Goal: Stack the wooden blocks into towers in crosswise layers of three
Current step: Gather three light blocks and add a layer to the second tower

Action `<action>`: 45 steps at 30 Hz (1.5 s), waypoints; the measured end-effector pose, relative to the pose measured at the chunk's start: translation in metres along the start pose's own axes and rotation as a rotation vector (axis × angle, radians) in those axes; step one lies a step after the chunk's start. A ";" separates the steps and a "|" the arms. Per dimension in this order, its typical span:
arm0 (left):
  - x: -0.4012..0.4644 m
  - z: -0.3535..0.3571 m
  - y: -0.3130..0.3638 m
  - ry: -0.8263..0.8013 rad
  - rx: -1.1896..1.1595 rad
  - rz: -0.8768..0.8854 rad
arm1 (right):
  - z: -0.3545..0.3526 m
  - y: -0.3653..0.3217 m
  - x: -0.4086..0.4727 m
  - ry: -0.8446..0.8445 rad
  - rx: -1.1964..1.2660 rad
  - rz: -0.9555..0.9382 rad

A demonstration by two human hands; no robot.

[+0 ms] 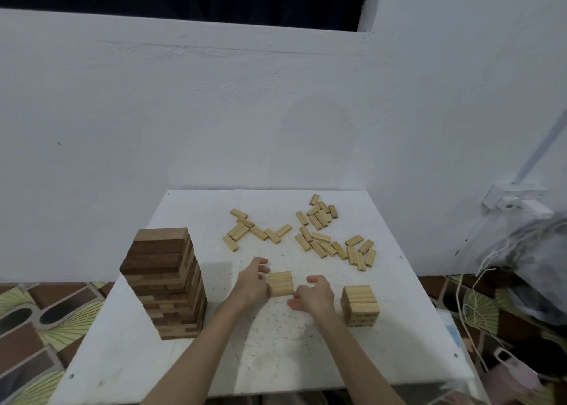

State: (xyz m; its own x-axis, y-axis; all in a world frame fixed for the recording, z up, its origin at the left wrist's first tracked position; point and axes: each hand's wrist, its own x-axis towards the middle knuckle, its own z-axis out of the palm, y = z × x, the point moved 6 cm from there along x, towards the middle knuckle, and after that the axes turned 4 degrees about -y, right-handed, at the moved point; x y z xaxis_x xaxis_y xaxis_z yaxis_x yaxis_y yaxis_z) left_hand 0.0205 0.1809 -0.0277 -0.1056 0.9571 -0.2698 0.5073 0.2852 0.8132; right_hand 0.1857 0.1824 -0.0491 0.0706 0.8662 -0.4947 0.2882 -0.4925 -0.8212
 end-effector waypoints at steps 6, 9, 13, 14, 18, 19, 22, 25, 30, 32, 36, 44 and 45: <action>-0.003 -0.001 -0.002 -0.064 0.078 -0.075 | 0.005 -0.010 0.005 -0.011 0.064 -0.034; -0.006 0.000 -0.005 -0.105 0.146 -0.093 | 0.005 -0.017 0.007 -0.038 0.036 -0.060; -0.009 -0.001 -0.010 -0.128 0.192 -0.111 | 0.002 -0.023 0.008 -0.062 -0.039 -0.111; -0.010 -0.002 -0.010 -0.128 0.207 -0.107 | 0.000 -0.027 0.007 -0.074 -0.093 -0.146; -0.006 -0.003 -0.008 -0.114 0.274 -0.084 | -0.002 -0.040 -0.007 -0.225 -0.473 -0.297; -0.005 -0.001 -0.009 -0.120 0.304 -0.088 | 0.000 -0.042 -0.010 -0.263 -0.580 -0.321; -0.005 0.006 -0.010 -0.121 0.348 -0.055 | 0.008 -0.042 -0.012 -0.335 -0.757 -0.346; -0.004 0.008 -0.009 -0.092 0.354 -0.006 | 0.009 -0.040 -0.010 -0.363 -0.779 -0.321; 0.001 0.010 -0.005 -0.093 0.335 0.048 | 0.009 -0.040 -0.006 -0.370 -0.820 -0.333; 0.002 0.012 -0.004 -0.094 0.342 0.058 | 0.008 -0.039 -0.005 -0.368 -0.824 -0.338; 0.004 0.012 -0.005 -0.103 0.344 0.065 | 0.005 -0.039 -0.002 -0.380 -0.843 -0.339; 0.005 0.011 -0.005 -0.122 0.359 0.083 | 0.005 -0.047 0.004 -0.428 -0.908 -0.384; 0.006 0.011 -0.005 -0.123 0.366 0.090 | 0.005 -0.048 0.004 -0.430 -0.918 -0.387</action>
State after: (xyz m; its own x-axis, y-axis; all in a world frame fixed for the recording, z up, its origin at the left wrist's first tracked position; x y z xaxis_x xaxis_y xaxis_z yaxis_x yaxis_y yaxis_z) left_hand 0.0272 0.1845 -0.0388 0.0452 0.9580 -0.2832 0.7837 0.1418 0.6048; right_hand 0.1674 0.2091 -0.0135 -0.4684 0.7587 -0.4528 0.8358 0.2143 -0.5055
